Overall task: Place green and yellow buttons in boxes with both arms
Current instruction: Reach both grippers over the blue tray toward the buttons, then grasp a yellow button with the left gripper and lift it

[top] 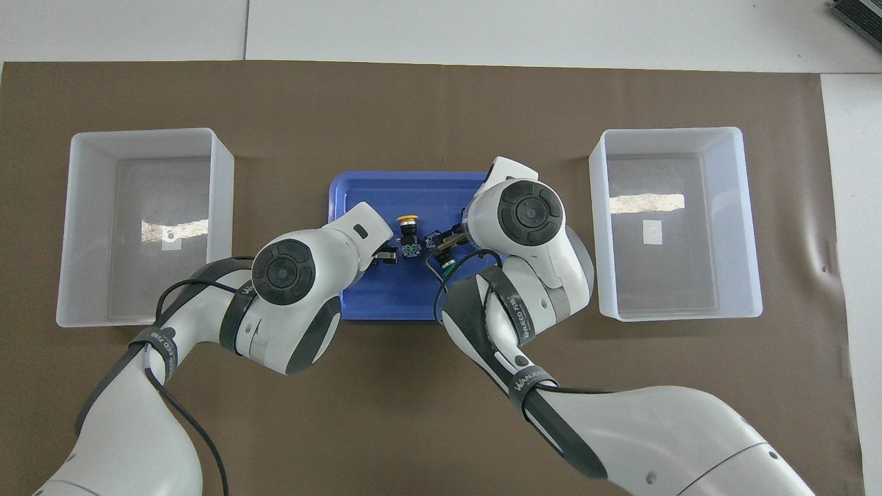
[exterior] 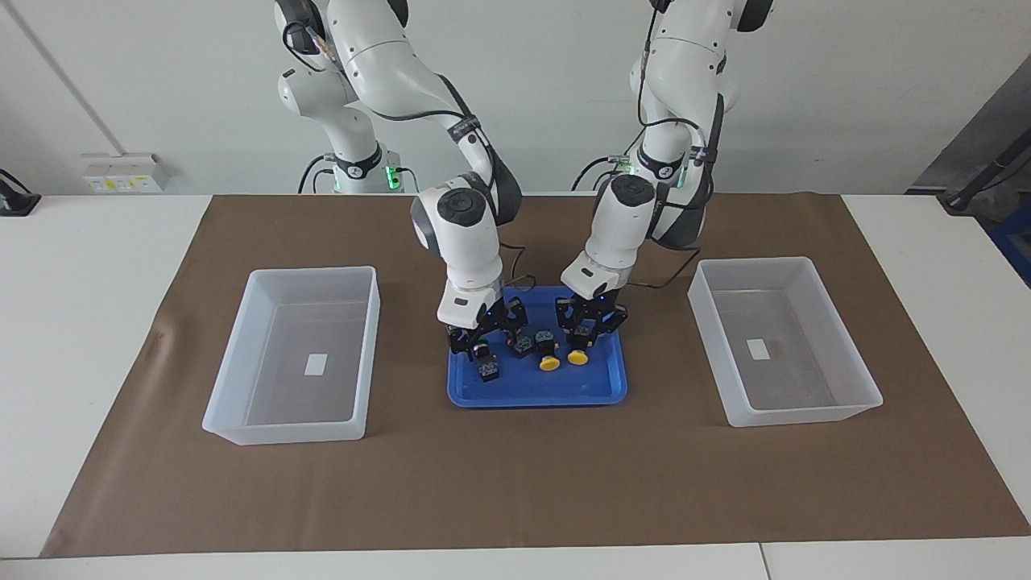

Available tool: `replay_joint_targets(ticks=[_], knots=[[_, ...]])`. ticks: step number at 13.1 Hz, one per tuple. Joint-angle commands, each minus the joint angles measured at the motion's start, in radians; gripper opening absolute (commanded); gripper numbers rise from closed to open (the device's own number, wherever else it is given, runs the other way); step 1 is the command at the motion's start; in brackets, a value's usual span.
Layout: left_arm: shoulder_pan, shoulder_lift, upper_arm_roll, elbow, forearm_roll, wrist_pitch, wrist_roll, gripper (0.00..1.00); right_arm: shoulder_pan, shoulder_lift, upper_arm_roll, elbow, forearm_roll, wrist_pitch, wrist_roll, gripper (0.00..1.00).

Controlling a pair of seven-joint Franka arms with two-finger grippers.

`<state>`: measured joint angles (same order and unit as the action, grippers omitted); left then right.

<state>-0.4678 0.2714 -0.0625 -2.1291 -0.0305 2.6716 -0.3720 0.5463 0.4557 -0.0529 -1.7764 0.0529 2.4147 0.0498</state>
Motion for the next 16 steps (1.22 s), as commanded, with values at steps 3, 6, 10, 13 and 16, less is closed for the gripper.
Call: replay_joint_targets(ticks=[3, 6, 10, 13, 16], knots=[[0.030, -0.141, 0.030, 0.008, -0.008, -0.131, -0.002, 0.02, 0.011, 0.041, 0.002, -0.018, 0.001, 0.096, -0.041, 0.91], [0.125, -0.199, 0.030, 0.038, -0.008, -0.220, 0.002, 0.00, 0.008, 0.041, 0.002, -0.020, -0.002, 0.095, -0.082, 0.60], [0.351, -0.150, 0.027, 0.161, -0.006, -0.271, 0.046, 0.00, 0.006, 0.041, 0.002, -0.020, -0.002, 0.090, -0.091, 0.08], [0.451, -0.143, 0.026, 0.161, -0.008, -0.257, 0.212, 0.00, -0.002, 0.005, 0.002, -0.003, 0.016, 0.034, -0.085, 0.00], [0.480, -0.084, 0.027, 0.161, -0.008, -0.184, 0.274, 0.00, -0.017, -0.087, 0.002, 0.093, 0.019, -0.171, 0.013, 0.00]])
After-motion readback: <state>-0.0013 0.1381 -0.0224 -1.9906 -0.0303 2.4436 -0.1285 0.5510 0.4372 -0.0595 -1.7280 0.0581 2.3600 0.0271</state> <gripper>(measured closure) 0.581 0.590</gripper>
